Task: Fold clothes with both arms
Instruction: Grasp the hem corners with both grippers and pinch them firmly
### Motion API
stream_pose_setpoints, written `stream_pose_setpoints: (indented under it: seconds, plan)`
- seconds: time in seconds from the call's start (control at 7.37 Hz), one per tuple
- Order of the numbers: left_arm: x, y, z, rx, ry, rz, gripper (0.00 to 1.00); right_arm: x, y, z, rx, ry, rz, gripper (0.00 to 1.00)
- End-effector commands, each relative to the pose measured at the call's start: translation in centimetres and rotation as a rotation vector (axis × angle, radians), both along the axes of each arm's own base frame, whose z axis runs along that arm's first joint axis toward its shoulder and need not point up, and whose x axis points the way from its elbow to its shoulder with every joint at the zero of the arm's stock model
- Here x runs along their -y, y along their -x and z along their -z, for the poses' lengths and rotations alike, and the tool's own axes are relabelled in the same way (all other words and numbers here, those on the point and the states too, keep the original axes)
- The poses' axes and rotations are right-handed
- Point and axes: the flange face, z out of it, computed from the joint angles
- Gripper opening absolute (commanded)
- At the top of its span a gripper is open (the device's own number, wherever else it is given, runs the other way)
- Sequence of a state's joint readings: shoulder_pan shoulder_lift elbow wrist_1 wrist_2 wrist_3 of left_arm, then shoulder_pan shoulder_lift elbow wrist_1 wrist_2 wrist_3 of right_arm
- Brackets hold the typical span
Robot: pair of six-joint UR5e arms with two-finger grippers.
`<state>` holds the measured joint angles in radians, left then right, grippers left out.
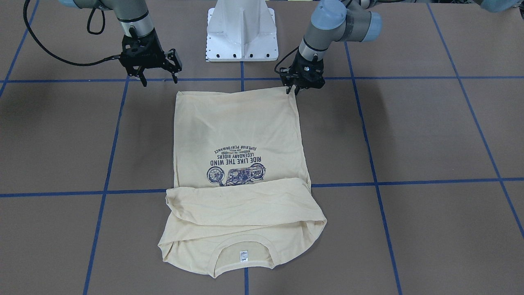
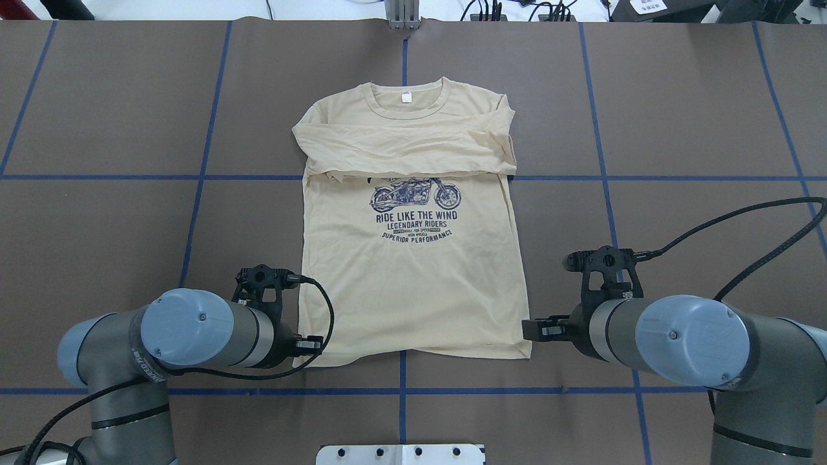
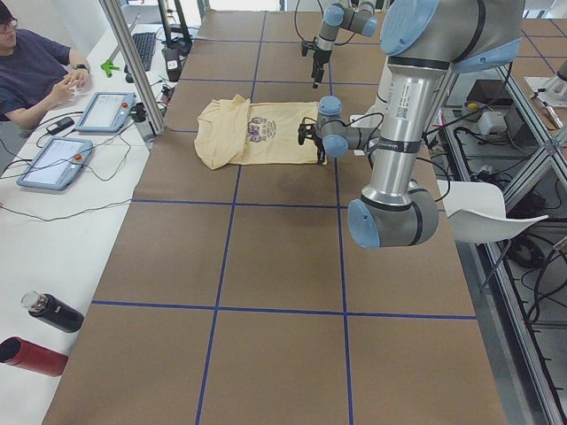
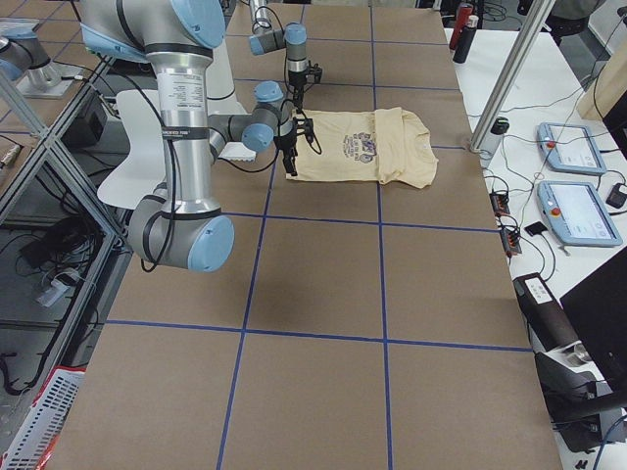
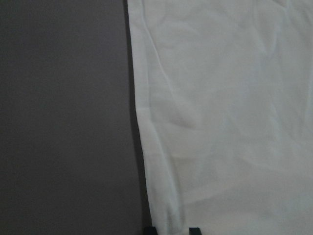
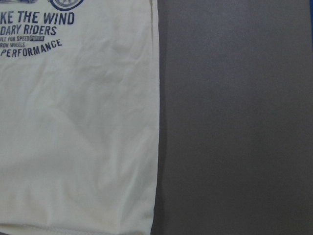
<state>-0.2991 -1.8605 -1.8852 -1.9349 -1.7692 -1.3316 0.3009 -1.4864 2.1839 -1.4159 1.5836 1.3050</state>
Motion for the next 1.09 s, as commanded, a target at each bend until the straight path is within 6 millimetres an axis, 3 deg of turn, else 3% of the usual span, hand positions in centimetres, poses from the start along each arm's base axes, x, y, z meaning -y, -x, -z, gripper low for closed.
stream_pose_setpoints:
  seconds: [0.0, 0.27, 0.41, 0.54, 0.95]
  plan:
    - [-0.08, -0.03, -0.24, 0.005, 0.001, -0.001, 0.36, -0.07, 0.29, -0.25, -0.005, 0.002, 0.003, 0.99]
    - [-0.02, -0.03, -0.31, 0.006, 0.003, -0.002, 0.33, -0.07, 0.29, -0.25, -0.005, 0.002, 0.003, 0.99]
    - [-0.1, -0.07, -0.31, 0.006, 0.003, -0.004, 0.25, -0.07, 0.29, -0.25, -0.005, 0.002, 0.003, 0.99]
    - [-0.09, -0.04, -0.26, 0.006, 0.004, -0.002, 0.0, -0.07, 0.29, -0.25, -0.005, 0.002, 0.003, 0.99]
    - [-0.6, 0.12, 0.53, -0.007, 0.005, -0.006, 0.0, -0.27, 0.77, -0.49, -0.006, 0.004, 0.011, 0.99]
